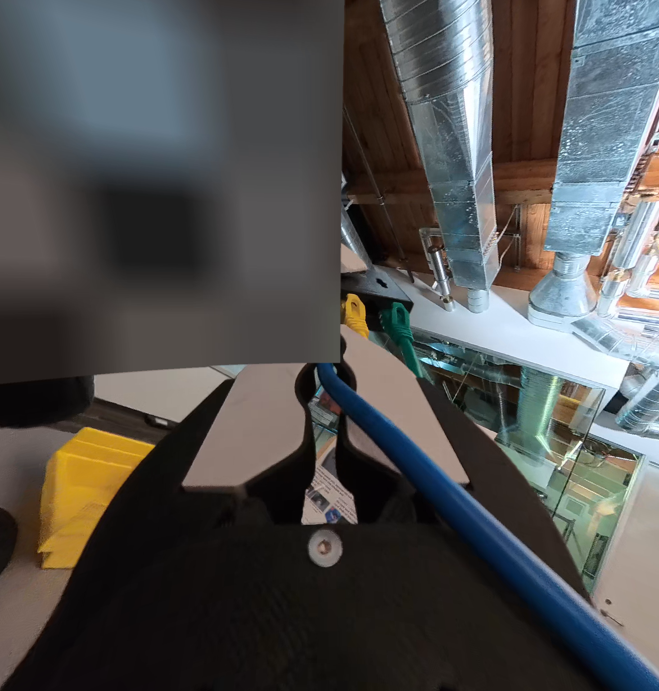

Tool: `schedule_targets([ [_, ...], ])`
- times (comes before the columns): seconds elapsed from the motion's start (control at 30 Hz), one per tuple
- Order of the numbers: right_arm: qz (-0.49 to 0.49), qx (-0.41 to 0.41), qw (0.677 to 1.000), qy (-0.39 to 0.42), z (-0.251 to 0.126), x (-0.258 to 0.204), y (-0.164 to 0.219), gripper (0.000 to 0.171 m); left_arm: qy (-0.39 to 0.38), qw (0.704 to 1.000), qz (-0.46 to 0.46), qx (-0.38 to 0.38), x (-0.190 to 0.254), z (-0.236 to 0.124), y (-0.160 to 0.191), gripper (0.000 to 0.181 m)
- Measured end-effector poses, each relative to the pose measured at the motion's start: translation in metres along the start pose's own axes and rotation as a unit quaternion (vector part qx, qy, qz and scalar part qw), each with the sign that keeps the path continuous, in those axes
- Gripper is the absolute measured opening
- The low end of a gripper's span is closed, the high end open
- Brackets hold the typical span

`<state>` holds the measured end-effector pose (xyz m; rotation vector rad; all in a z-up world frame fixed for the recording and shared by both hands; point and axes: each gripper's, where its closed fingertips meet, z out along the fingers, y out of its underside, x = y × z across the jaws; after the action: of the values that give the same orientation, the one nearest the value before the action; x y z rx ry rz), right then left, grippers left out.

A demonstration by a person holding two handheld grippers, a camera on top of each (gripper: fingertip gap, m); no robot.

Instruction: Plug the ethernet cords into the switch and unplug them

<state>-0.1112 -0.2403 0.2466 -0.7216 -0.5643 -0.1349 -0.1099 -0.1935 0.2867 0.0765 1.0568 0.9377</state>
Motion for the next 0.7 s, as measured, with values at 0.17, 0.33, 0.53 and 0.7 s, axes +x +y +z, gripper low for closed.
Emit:
schedule_targets([
  [0.17, 0.046, -0.001, 0.999, 0.0, 0.004, -0.001, 0.008, 0.006, 0.001, 1.0, -0.026, -0.015, 0.011, 0.001, 0.005, 0.027],
  [0.33, 0.029, -0.02, 0.999, -0.018, 0.008, -0.004, 0.016, 0.012, 0.063, 0.993, -0.083, -0.063, 0.049, 0.006, 0.047, 0.028],
  [0.53, 0.04, -0.08, 0.991, -0.096, 0.007, -0.019, 0.024, 0.013, 0.086, 0.973, -0.167, -0.135, 0.08, 0.002, 0.131, 0.029],
  [0.7, 0.093, -0.167, 0.966, -0.172, -0.007, -0.018, 0.048, 0.014, 0.16, 0.915, -0.319, -0.186, 0.122, -0.003, 0.184, 0.029],
])
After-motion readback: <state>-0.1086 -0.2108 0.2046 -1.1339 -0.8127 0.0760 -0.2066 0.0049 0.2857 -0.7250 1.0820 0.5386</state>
